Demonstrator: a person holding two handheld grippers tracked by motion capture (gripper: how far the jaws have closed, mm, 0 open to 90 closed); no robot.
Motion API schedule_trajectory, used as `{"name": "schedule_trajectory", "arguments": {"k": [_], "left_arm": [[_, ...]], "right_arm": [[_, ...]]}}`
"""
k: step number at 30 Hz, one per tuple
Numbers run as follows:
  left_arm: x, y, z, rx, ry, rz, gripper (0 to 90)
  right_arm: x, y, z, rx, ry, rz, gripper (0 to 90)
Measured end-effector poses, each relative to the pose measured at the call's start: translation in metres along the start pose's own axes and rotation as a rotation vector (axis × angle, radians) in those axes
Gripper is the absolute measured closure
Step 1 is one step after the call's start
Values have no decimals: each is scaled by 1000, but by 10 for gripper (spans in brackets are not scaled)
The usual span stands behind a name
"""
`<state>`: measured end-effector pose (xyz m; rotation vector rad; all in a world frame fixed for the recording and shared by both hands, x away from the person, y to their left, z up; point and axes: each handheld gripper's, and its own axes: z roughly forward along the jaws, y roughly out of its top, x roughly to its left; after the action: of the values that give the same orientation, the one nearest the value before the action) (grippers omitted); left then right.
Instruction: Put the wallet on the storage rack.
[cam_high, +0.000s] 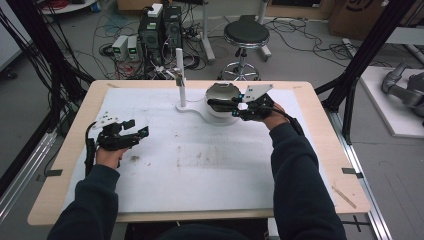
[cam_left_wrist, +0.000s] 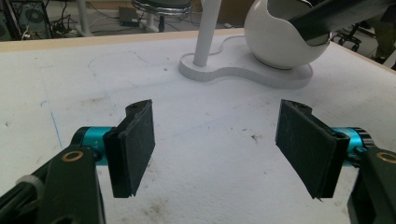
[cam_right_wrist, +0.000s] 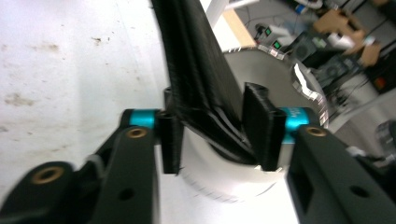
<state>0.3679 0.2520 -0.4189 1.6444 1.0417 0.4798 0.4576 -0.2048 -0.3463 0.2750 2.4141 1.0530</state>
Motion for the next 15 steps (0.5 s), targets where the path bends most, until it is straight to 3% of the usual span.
{"name": "schedule_trajectory", "arguments": {"k": [1, 2, 4, 15], "left_arm": [[0, 0, 0, 0, 0, 0, 283], [0, 0, 0, 0, 0, 0, 283], [0, 0, 0, 0, 0, 1, 283], [0, 0, 0, -1, 0, 1, 283]], "right_arm": [[0, -1, 1, 19, 13, 31, 483], [0, -1, 1, 19, 13, 31, 483], [1, -1, 2, 36, 30, 77, 449], [5, 6, -4, -27, 77, 126, 395]]}}
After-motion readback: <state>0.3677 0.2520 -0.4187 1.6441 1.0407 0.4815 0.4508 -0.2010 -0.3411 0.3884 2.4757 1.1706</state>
